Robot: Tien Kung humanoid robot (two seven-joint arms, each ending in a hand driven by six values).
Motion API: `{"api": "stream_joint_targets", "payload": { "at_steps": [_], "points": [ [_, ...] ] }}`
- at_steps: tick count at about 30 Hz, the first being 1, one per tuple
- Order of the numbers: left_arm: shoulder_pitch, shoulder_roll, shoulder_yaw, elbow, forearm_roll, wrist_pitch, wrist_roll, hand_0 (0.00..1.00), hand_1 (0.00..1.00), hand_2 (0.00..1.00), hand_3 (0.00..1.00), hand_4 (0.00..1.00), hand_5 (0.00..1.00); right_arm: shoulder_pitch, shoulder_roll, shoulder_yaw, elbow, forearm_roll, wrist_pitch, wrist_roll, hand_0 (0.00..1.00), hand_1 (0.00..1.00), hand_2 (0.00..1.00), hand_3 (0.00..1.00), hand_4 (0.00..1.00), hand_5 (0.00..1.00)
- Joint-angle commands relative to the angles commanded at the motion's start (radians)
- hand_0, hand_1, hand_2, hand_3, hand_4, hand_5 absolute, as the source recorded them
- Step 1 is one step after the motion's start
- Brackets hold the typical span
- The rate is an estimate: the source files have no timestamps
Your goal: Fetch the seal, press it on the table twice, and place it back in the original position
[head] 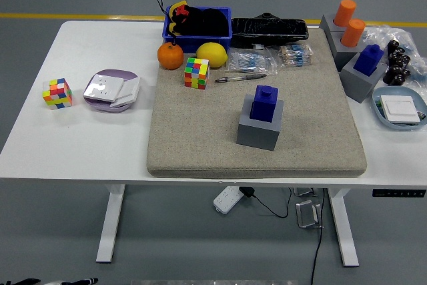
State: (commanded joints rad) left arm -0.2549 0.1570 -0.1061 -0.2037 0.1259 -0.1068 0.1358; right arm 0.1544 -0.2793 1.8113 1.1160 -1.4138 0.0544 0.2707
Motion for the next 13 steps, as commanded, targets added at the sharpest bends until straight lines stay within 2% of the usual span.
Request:
{"api": "stream_joint_targets", "payload": {
  "at_steps": [13],
  "points": [
    [0.003,0.000,0.007,0.000,-0.002,-0.002,0.000,0.810,0.812,0.786,0.834,0.785,0.403,-0.003,0.002,-0.004,0.003,0.001,0.000,-0.001,0.788,0.639,0.626,0.624,0.897,0.173]
  ]
}}
